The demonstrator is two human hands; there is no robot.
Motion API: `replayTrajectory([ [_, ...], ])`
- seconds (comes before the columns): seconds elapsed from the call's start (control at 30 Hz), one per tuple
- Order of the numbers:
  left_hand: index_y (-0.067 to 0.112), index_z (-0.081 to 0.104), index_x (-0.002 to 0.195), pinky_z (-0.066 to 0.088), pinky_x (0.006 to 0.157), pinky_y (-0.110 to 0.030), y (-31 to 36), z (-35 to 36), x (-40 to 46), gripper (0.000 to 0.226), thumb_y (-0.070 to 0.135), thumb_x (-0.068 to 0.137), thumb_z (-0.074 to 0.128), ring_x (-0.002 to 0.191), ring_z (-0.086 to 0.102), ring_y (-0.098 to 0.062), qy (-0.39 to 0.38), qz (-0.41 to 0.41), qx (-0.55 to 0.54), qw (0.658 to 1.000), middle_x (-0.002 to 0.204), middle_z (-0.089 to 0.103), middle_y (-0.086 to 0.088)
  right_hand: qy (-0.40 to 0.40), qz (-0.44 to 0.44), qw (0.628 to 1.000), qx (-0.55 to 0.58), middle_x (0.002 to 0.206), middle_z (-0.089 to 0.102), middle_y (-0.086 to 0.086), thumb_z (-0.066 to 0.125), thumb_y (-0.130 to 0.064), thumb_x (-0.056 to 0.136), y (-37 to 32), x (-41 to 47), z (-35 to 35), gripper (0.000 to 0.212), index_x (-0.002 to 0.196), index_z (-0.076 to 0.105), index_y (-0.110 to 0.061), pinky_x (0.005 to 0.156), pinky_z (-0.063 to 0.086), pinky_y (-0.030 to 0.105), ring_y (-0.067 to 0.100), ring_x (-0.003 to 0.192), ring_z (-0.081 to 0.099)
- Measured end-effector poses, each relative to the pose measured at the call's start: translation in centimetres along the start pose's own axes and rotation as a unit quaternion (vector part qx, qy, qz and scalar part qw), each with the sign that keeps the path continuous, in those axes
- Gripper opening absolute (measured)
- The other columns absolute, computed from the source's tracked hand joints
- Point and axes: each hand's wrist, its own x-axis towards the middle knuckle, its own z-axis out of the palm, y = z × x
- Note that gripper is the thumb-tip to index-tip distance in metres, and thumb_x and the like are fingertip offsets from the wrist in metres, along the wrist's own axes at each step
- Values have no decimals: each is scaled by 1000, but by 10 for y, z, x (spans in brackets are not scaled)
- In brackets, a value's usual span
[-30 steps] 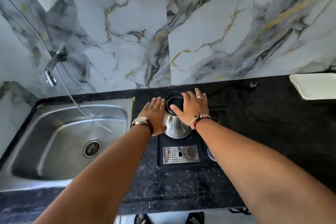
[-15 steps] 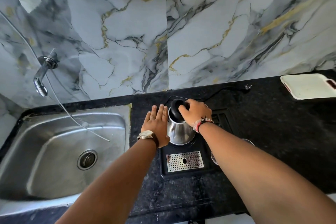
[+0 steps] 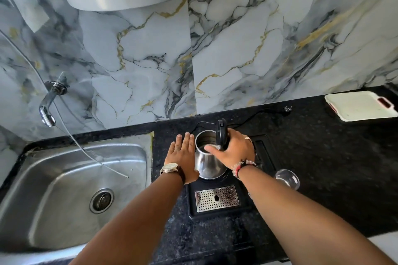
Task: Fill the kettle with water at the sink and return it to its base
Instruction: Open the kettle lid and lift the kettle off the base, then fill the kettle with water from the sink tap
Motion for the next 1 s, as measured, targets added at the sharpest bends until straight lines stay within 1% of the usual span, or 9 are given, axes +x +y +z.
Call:
replayTrajectory([
  [0.07, 13, -19, 154, 0, 123, -46, 6, -7, 4, 115, 48, 79, 62, 150, -16, -31, 8, 9, 6, 1000, 166, -16, -6, 14, 53, 998, -42, 93, 71, -5, 55, -92, 63, -5, 11, -6, 67, 87, 65, -30, 82, 54, 39, 26, 93, 67],
  [0.17, 14, -20, 153, 1, 123, -47, 14, -12, 6, 116, 49, 80, 62, 150, -16, -31, 11, 26, 14, 1000, 166, -18, -6, 25, 52, 995, -84, 85, 70, 2, 47, -88, 72, 9, 19, -8, 69, 80, 67, -23, 73, 53, 37, 33, 88, 68],
  [0.23, 14, -22, 153, 1, 123, -47, 18, -11, 3, 116, 48, 80, 61, 150, -17, -30, 7, 30, 19, 999, 165, -21, -6, 29, 35, 996, -71, 81, 70, 2, 51, -79, 74, 22, 19, -7, 59, 78, 65, -22, 66, 51, 34, 34, 85, 68],
  [0.33, 13, -25, 151, 0, 123, -46, 19, -8, 0, 116, 54, 82, 57, 149, -21, -28, 9, 30, 26, 999, 162, -27, -7, 39, 24, 999, -29, 73, 69, 0, 61, -64, 70, 33, 19, -1, 43, 72, 63, -21, 58, 42, 30, 34, 79, 68],
  [0.43, 12, -28, 150, -1, 123, -46, 19, 0, -5, 115, 60, 82, 51, 148, -25, -27, 8, 32, 31, 999, 160, -32, -8, 67, 2, 998, 21, 64, 65, -1, 65, -57, 66, 35, 18, 7, 37, 64, 57, -20, 58, 36, 29, 34, 69, 66],
  [0.57, 12, -29, 149, -3, 123, -45, 11, -7, 5, 111, 56, 83, 48, 147, -27, -26, 35, -8, 16, 999, 160, -32, -8, 69, -27, 996, 53, 62, 64, -3, 65, -58, 60, 17, 48, 9, 35, 61, 48, -27, 58, 38, 29, 33, 65, 65],
  [0.7, 11, -27, 150, -3, 123, -45, 3, -7, 7, 111, 53, 81, 48, 147, -27, -26, 29, -39, 10, 999, 161, -30, -10, 72, -55, 994, 54, 62, 64, -3, 61, -63, 59, 10, 59, 17, 39, 62, 50, -26, 55, 37, 28, 30, 62, 65],
  [0.9, 15, -23, 152, -3, 123, -43, -10, -11, -6, 112, 57, 78, 50, 148, -23, -23, 18, -69, -36, 997, 163, -25, -6, 60, -68, 994, 59, 62, 66, -5, 60, -66, 58, -11, 53, 22, 42, 64, 60, -24, 56, 40, 27, 27, 64, 66],
  [1.0, 17, -25, 152, -5, 122, -41, -30, -18, -21, 112, 58, 80, 51, 148, -24, -23, 27, -79, -40, 996, 162, -27, -5, 56, -85, 993, 58, 65, 67, -3, 62, -64, 60, -35, 51, 26, 44, 67, 61, -21, 56, 46, 30, 31, 66, 67],
])
